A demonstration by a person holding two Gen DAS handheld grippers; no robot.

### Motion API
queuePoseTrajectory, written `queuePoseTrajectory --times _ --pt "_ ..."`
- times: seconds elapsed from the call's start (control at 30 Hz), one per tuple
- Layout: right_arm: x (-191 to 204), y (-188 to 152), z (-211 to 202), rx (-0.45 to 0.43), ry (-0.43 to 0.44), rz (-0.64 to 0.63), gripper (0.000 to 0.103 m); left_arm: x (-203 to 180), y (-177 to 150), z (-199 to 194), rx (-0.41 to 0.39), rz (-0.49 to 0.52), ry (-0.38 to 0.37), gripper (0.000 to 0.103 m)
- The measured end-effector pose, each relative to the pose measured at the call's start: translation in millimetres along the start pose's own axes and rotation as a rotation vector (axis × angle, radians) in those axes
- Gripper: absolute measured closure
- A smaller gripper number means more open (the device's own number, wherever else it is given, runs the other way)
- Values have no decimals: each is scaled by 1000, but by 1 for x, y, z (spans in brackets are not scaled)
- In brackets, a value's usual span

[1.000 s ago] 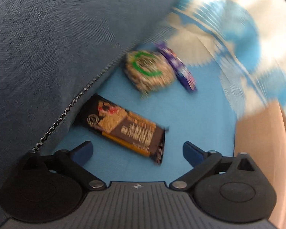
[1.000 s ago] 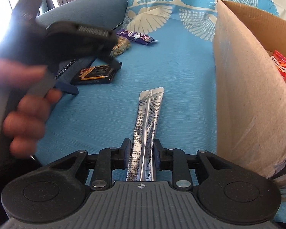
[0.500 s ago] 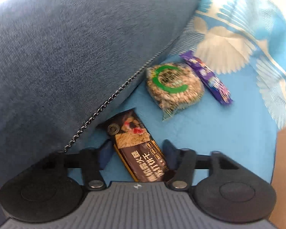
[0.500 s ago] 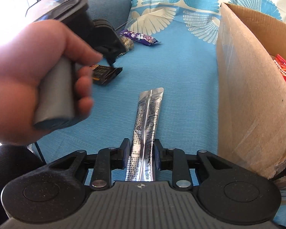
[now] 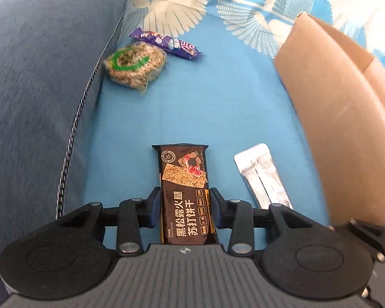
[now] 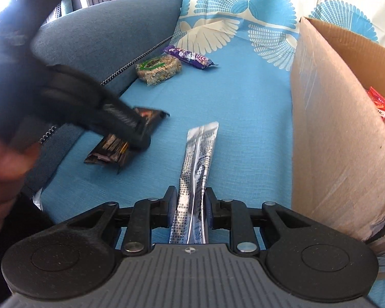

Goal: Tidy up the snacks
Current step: 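Lift the biscuit bar with the left tool while the right tool carries the silver pack to the box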

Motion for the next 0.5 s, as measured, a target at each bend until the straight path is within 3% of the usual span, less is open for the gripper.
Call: queuePoseTrajectory --times 0.13,0.27,0.5 --pt "0 1 2 11 -11 0 79 -3 -6 -2 2 -10 23 60" --pt "2 1 4 16 -21 -14 79 -14 -6 7 -2 73 63 58" --pt "-1 -2 3 27 -27 -2 78 -8 -6 9 2 64 49 55"
Point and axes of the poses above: each gripper's, at about its wrist camera, not at the fingertips, and z roughly the way its jaws point, x to its left, y to its top, the point moved 4 cm from there along z, roughly the way its jaws point, and after that the axes turned 12 degrees about -z, right-handed, at the moved point
